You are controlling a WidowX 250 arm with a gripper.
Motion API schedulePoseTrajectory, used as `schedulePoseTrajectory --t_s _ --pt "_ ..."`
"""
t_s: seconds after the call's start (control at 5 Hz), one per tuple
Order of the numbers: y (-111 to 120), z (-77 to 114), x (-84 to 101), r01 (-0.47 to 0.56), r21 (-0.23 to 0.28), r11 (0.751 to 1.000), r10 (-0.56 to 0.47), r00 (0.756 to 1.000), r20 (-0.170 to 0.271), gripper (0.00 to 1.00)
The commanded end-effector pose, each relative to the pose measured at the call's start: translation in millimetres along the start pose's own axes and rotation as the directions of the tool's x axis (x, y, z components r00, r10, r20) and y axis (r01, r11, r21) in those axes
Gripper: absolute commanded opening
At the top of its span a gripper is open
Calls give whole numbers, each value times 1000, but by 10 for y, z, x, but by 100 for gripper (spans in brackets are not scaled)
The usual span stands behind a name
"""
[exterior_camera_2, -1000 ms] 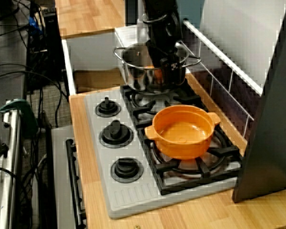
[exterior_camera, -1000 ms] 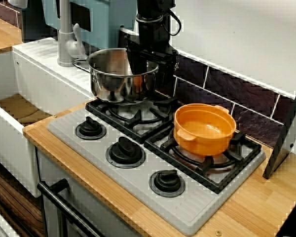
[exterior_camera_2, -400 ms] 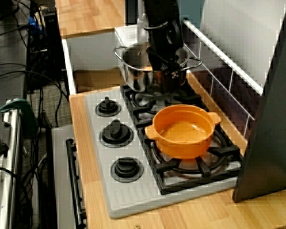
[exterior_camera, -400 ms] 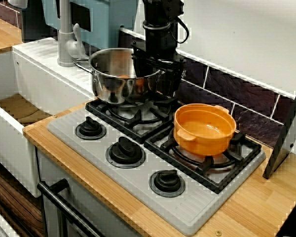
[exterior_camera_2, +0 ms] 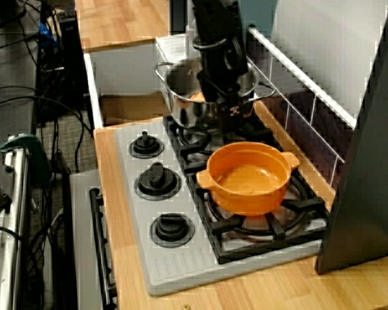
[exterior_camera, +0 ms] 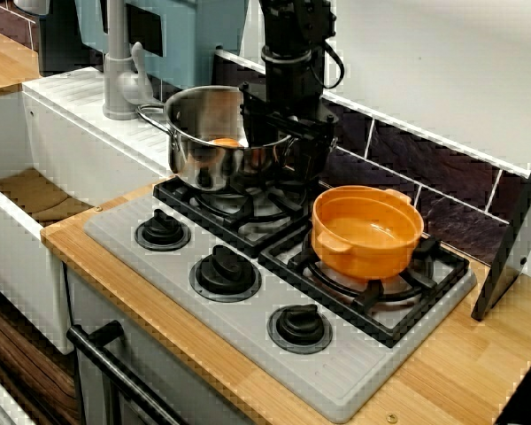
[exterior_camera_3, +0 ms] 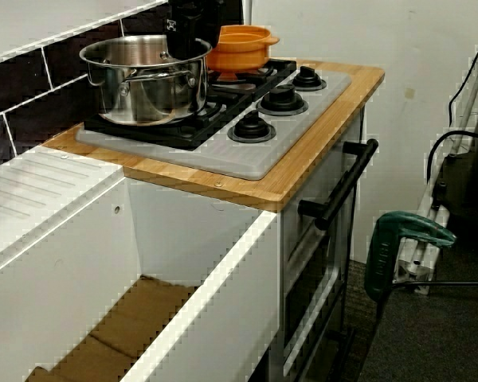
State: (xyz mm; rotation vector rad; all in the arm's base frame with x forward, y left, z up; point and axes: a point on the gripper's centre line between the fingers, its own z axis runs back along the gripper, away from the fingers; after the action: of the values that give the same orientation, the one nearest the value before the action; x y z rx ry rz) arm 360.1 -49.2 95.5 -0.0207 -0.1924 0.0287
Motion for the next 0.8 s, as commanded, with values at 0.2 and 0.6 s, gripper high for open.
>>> schedulePoseTrajectory --t_s 0.2,0.6 --pt "-60 214 -67 43 -8 999 -43 998 38 100" --pt "-74 314 -26 39 -28 999 -38 999 36 100"
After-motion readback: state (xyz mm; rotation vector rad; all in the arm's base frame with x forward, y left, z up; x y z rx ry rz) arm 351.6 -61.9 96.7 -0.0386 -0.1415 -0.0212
